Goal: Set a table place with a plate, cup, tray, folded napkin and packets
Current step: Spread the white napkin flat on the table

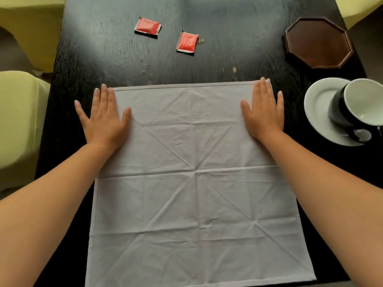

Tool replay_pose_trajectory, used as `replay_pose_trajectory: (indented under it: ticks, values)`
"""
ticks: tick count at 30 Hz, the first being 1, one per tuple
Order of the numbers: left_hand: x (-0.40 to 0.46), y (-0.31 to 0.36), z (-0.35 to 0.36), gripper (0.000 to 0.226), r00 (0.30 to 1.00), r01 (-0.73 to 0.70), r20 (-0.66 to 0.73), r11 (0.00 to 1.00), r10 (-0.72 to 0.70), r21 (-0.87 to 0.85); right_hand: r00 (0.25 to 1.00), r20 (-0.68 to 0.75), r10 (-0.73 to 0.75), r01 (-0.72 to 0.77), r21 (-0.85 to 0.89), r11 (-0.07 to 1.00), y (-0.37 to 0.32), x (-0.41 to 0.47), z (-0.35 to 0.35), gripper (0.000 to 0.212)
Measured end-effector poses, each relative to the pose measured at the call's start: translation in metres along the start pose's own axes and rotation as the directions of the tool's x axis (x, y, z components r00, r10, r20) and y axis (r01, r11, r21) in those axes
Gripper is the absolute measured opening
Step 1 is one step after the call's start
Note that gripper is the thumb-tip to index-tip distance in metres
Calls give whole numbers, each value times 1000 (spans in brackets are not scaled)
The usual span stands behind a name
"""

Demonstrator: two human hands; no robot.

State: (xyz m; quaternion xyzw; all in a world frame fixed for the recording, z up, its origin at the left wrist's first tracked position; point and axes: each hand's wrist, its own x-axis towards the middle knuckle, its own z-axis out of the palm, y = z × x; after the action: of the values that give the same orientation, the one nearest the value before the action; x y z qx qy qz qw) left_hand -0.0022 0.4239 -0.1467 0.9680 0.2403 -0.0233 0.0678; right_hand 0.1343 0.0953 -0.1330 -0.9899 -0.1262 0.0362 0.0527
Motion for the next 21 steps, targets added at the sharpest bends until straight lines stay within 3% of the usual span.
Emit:
replay_pose_trajectory:
  ticks: [6,10,16,21]
  values:
    - [-72,3,-2,64,996,-66,65,997,69,-44,989,84,-118,120,-20,993,16,-75,-5,76]
    - [-166,-8,-1,72,980,-167,104,984,172,-60,960,145,-241,244,-3,970,33,-162,-8,68]
    - [-293,-25,1,70,914,-326,244,945,324,-36,912,254,-322,344,-47,938,55,-275,-10,64]
    - [-329,-37,-9,74,860,-426,289,904,420,-46,861,292,-416,440,-19,898,71,-318,-16,61]
